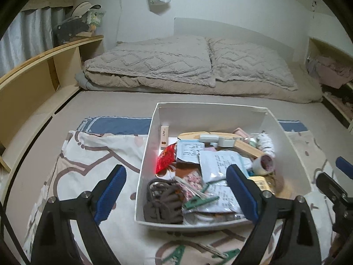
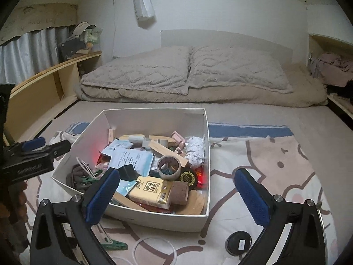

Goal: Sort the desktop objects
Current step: 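Withdraw both tools from the shoe box back toward the remaining items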

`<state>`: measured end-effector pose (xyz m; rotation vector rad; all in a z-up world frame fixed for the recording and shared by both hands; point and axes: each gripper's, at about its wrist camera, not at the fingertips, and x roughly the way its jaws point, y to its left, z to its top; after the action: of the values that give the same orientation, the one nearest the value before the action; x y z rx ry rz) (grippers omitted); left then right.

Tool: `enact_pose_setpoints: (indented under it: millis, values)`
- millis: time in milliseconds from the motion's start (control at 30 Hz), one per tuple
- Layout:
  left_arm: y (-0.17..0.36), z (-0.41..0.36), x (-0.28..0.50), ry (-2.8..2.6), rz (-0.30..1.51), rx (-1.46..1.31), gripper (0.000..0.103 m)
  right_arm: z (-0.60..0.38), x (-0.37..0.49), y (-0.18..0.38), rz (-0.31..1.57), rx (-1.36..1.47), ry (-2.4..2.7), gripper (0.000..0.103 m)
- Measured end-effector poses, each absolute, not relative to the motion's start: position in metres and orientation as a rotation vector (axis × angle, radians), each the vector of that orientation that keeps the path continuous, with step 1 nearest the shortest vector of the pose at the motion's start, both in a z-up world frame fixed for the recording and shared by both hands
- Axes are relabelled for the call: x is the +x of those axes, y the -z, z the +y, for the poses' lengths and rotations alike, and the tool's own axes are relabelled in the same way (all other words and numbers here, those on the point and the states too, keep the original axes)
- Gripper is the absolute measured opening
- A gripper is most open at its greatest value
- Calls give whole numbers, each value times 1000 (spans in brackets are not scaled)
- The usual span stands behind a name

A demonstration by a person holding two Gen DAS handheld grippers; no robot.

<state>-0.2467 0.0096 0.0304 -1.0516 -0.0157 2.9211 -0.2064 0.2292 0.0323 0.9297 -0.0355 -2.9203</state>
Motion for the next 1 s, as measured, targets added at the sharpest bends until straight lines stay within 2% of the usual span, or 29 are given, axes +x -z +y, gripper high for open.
enact_pose_setpoints:
  millis: [267, 667, 1000]
  values:
    - [-51, 5, -213, -2950, -27, -988, 102, 226, -185, -52, -20, 895, 2937, 103]
    - [-83, -7, -157, -2992, -41, -880, 103, 217, -139, -75, 53, 825, 2966, 103]
    - [-91, -13, -118, -2977, -36, -849, 103, 220, -97, -89, 23, 745, 2980, 103]
